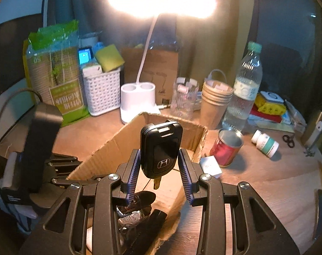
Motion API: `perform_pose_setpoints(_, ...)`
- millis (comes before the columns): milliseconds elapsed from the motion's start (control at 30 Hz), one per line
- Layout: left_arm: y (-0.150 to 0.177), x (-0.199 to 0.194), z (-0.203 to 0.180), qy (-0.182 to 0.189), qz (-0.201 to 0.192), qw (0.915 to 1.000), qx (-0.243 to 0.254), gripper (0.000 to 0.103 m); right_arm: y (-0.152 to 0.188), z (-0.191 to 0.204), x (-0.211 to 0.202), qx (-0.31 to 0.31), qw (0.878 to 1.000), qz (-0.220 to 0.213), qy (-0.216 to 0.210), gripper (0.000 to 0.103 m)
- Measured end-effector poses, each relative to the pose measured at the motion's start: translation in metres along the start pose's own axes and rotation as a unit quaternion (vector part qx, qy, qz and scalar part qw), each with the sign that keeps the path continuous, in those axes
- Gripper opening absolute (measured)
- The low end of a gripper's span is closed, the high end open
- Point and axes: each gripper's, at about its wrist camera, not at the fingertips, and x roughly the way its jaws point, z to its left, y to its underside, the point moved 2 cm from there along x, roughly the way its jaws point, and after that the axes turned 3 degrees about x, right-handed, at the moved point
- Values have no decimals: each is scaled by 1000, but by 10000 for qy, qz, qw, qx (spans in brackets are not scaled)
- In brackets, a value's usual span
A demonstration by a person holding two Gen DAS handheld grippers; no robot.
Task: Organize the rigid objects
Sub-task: 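Lower the car key into the box and open the right tool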
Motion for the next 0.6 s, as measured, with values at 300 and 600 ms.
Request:
perform_pose_setpoints(300, 0, 0, -1, 4, 0, 10000, -2, 19, 9, 4, 19, -68, 9997, 249, -16, 38)
perform_pose_setpoints(600, 0, 0, 0, 3, 0, 10000, 0, 19, 9, 9, 20, -180, 9993, 320, -54, 38)
